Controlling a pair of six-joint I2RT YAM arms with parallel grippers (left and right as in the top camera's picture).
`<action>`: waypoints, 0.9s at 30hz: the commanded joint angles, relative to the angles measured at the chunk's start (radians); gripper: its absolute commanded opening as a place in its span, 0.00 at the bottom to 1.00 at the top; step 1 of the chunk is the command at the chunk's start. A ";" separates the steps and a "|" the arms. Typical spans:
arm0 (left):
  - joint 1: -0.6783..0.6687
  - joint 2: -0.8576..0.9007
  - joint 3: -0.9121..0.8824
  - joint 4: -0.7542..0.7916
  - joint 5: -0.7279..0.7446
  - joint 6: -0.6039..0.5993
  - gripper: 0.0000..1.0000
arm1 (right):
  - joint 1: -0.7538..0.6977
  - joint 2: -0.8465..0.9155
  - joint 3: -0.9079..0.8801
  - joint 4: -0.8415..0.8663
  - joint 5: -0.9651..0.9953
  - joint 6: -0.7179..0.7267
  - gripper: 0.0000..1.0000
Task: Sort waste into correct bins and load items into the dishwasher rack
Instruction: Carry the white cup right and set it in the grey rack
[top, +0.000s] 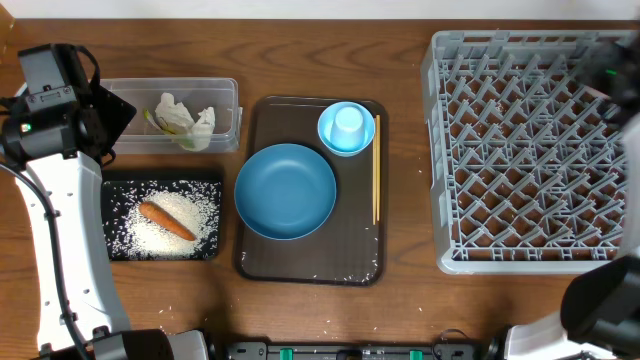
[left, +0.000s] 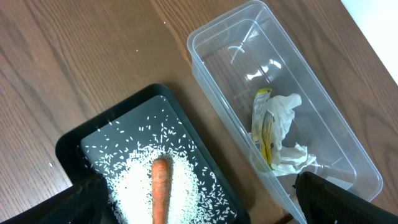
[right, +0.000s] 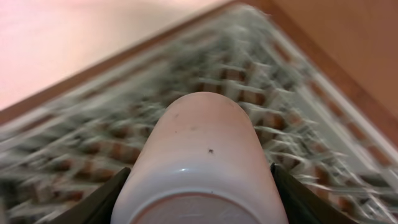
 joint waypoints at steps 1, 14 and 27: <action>0.004 0.005 0.007 -0.002 -0.006 -0.002 0.98 | -0.086 0.042 0.010 -0.005 -0.027 -0.024 0.48; 0.004 0.005 0.007 -0.002 -0.006 -0.002 0.98 | -0.218 0.127 0.010 0.000 -0.132 -0.016 0.60; 0.004 0.005 0.007 -0.002 -0.006 -0.002 0.98 | -0.218 0.127 0.010 -0.010 -0.132 0.003 0.88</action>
